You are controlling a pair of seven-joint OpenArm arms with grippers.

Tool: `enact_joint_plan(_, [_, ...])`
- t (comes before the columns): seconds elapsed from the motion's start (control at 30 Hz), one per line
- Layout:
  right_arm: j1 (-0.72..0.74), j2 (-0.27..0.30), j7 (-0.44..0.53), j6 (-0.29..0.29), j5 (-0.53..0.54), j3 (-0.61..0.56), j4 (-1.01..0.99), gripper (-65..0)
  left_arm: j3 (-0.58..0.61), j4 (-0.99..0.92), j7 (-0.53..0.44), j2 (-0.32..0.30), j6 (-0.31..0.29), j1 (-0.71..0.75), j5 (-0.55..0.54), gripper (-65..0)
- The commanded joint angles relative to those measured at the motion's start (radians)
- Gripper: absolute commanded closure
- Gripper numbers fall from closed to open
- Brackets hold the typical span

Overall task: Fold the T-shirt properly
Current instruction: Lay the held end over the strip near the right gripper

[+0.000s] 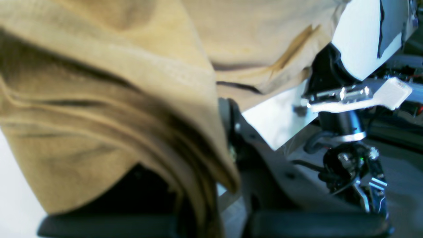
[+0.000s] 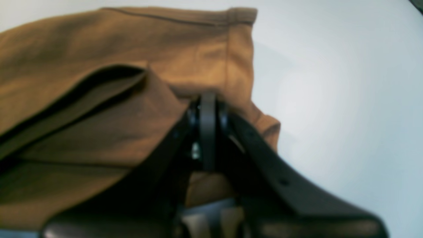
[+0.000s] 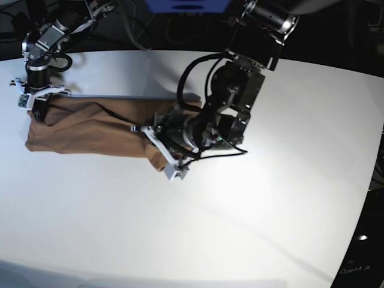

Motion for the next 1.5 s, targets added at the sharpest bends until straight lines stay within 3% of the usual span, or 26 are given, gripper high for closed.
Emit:
enact_joint_plan(0.0, [-0.017,-0.005,-0.115,0.010,-0.078,0.000,-0.006,-0.7,0.001,0.017,-0.011,0.013,-0.006,-0.021,-0.023,-3.2])
enact_joint_plan(0.27, [-0.017,-0.005,-0.115,0.010,-0.078,0.000,-0.006,-0.7,0.035,0.017,-0.009,0.042,-0.006,-0.027,-0.025,-3.7])
enact_joint_plan(0.4, [-0.017,-0.005,-0.115,0.010,-0.078,0.000,-0.006,-0.7,0.049,0.017,0.037,0.068,-0.006,-0.028,-0.025,-3.7])
enact_joint_plan(0.8, [-0.017,-0.003,-0.115,0.010,-0.078,0.000,-0.006,-0.7,0.041,0.017,0.052,0.068,-0.006,-0.022,-0.025,-3.7])
enact_joint_plan(0.97, [-0.017,-0.003,-0.115,0.010,-0.078,0.000,-0.006,-0.7,-0.038,0.017,0.057,0.068,-0.006,-0.021,-0.025,-4.5])
enact_joint_plan(1.03, [-0.017,-0.003,-0.115,0.010,-0.078,0.000,-0.006,-0.7,-0.083,0.017,0.062,0.068,-0.006,-0.011,-0.025,-10.7])
enact_joint_plan(1.17, [-0.018,-0.003,-0.115,0.010,-0.078,0.000,-0.006,-0.7,-0.135,0.017,0.062,0.068,-0.007,0.010,-0.026,-29.0])
enact_joint_plan(1.33, [-0.018,-0.005,-0.113,0.010,-0.078,0.000,-0.006,-0.7,-0.137,0.017,0.055,0.068,-0.014,0.015,-0.039,-36.5])
enact_joint_plan(1.47, [-0.034,-0.006,-0.058,0.010,-0.078,0.000,-0.009,-0.7,-0.141,0.017,0.032,0.068,-0.014,0.008,-0.160,-38.5])
